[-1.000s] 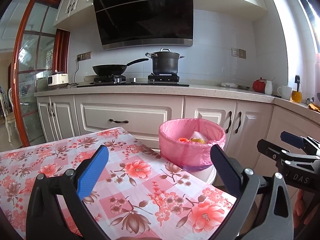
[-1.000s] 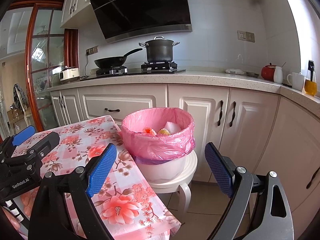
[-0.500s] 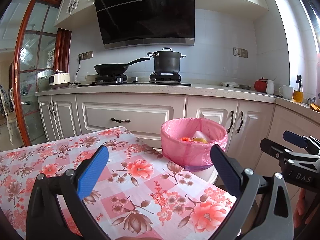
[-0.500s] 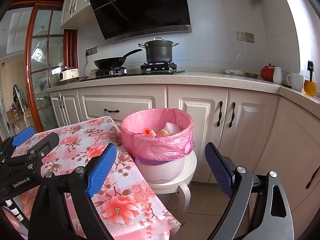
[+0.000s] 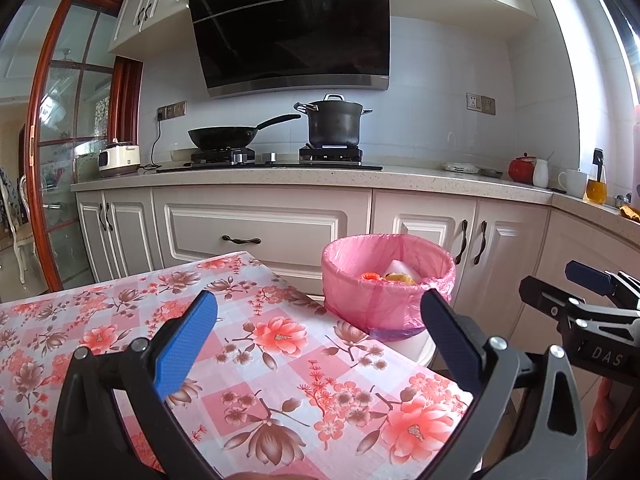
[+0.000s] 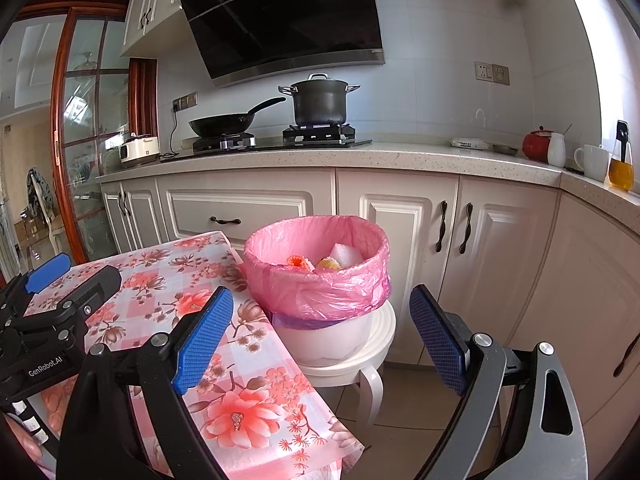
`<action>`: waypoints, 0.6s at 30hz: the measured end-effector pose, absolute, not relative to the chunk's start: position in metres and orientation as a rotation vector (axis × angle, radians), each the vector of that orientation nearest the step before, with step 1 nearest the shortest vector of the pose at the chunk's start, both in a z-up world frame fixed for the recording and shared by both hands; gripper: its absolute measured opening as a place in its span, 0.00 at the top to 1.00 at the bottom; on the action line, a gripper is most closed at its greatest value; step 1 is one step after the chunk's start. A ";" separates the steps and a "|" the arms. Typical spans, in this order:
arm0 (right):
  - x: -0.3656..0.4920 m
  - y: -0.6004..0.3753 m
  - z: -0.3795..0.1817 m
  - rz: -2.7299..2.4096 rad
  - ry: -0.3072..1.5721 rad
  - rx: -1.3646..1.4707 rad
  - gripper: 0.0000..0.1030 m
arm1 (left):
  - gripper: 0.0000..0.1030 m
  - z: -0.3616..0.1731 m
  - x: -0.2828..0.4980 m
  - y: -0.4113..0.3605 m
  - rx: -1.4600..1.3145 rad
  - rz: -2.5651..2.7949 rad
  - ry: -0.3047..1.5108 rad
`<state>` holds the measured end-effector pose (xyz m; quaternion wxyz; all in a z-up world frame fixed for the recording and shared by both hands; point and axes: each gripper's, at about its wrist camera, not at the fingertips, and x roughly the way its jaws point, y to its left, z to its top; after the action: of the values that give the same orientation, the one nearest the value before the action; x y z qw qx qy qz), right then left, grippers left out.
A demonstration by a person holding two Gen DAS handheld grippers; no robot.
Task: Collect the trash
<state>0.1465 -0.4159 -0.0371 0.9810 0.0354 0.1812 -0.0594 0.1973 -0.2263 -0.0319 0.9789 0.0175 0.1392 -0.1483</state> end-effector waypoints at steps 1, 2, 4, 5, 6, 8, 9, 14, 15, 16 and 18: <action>0.146 -0.416 -0.037 -0.120 0.365 0.071 0.18 | 0.04 -0.032 0.197 -0.227 0.035 -0.300 0.281; 0.146 -0.416 -0.037 -0.119 0.366 0.071 0.18 | 0.04 -0.033 0.197 -0.227 0.036 -0.301 0.284; 0.146 -0.416 -0.037 -0.119 0.367 0.069 0.18 | 0.04 -0.034 0.197 -0.228 0.038 -0.300 0.286; 0.146 -0.416 -0.037 -0.119 0.367 0.069 0.18 | 0.04 -0.034 0.197 -0.228 0.039 -0.301 0.288; 0.147 -0.416 -0.037 -0.117 0.368 0.070 0.18 | 0.04 -0.034 0.197 -0.228 0.039 -0.303 0.289; 0.146 -0.416 -0.038 -0.116 0.370 0.072 0.18 | 0.04 -0.034 0.197 -0.228 0.036 -0.301 0.292; 0.146 -0.416 -0.038 -0.116 0.370 0.073 0.18 | 0.04 -0.035 0.197 -0.228 0.038 -0.300 0.292; 0.146 -0.416 -0.039 -0.111 0.372 0.074 0.18 | 0.04 -0.035 0.198 -0.228 0.038 -0.300 0.297; 0.146 -0.416 -0.039 -0.111 0.372 0.075 0.18 | 0.04 -0.035 0.198 -0.228 0.038 -0.298 0.299; 0.146 -0.416 -0.039 -0.112 0.371 0.075 0.18 | 0.04 -0.036 0.198 -0.228 0.040 -0.293 0.299; 0.146 -0.416 -0.039 -0.110 0.372 0.076 0.18 | 0.04 -0.036 0.199 -0.229 0.045 -0.286 0.302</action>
<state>0.1458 -0.4158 -0.0394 0.9805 0.0380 0.1847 -0.0548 0.1991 -0.2287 -0.0365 0.9783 0.0225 0.1497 -0.1418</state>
